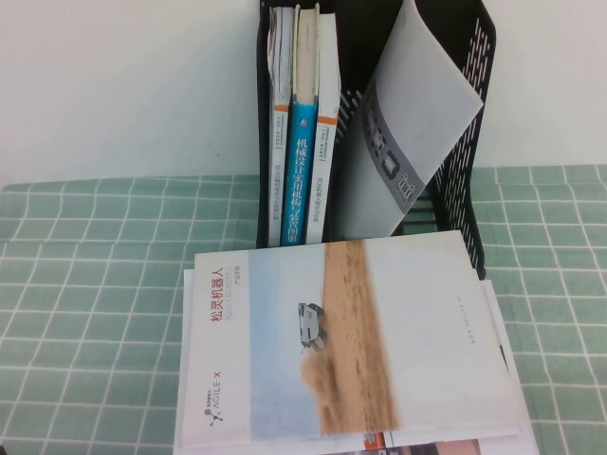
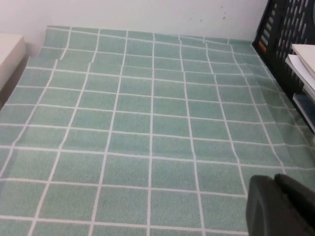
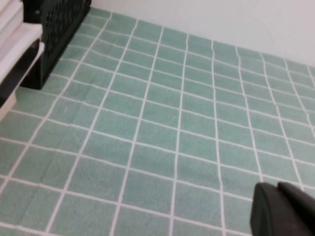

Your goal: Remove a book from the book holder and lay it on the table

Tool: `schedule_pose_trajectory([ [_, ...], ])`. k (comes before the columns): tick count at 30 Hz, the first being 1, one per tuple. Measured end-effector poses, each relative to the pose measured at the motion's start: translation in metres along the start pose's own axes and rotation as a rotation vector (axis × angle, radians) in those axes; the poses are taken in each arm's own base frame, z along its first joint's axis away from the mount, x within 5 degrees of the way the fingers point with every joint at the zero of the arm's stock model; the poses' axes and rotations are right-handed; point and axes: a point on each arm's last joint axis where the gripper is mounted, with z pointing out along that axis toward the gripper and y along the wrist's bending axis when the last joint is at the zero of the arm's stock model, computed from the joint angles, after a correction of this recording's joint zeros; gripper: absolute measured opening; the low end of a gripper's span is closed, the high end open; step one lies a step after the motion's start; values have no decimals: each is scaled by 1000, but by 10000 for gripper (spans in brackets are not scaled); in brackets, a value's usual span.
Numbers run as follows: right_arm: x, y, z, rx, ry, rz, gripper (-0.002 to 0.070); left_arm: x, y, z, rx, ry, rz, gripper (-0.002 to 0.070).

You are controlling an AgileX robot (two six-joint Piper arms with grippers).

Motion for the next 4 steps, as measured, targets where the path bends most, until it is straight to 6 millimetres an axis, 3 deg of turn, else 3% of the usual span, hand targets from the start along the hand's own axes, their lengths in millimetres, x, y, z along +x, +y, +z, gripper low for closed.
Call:
schedule_pose_trajectory([
  [4,0,0,0,3,3,40,-2,0,0,0,0,0,0,-3],
])
